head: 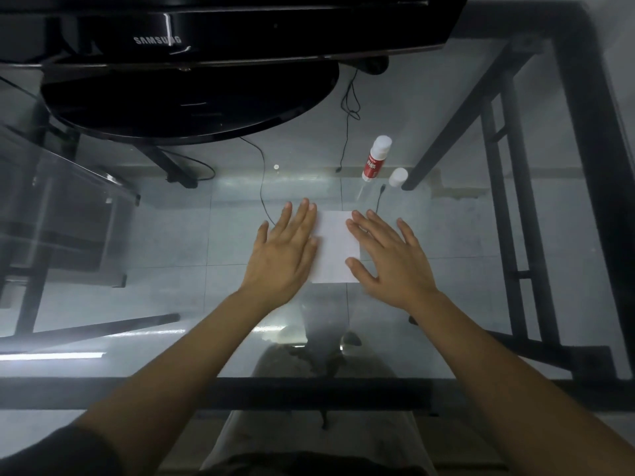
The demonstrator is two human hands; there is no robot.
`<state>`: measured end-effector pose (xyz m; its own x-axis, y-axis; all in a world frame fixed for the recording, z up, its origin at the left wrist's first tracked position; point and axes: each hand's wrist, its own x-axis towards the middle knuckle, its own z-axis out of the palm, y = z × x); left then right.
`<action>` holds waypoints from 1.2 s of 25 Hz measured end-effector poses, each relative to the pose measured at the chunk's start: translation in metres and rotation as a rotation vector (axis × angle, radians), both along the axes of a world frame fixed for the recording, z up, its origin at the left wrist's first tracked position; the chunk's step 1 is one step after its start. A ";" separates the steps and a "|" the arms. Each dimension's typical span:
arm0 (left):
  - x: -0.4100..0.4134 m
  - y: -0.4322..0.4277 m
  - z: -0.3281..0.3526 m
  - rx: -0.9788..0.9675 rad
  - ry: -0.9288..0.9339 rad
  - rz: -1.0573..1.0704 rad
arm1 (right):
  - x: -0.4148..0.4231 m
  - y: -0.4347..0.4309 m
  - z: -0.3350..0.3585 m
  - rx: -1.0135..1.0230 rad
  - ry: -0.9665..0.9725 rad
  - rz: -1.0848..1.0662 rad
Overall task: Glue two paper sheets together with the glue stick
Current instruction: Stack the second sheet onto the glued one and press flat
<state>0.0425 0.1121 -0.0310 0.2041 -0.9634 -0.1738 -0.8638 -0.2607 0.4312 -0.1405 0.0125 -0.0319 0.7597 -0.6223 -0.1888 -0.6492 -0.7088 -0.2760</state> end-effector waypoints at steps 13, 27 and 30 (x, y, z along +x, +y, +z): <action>-0.025 -0.001 -0.024 0.041 -0.228 0.075 | -0.004 0.012 0.015 0.000 -0.085 -0.071; -0.025 -0.001 -0.028 0.029 -0.281 0.077 | 0.008 0.067 0.012 -0.164 0.242 0.081; -0.025 -0.001 -0.025 0.030 -0.262 0.073 | -0.002 0.062 0.016 -0.201 0.287 0.065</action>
<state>0.0174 0.1108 -0.0564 0.3147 -0.9397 -0.1340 -0.9233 -0.3358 0.1865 -0.1424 0.0742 -0.0157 0.7328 -0.6208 -0.2788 -0.6318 -0.7728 0.0601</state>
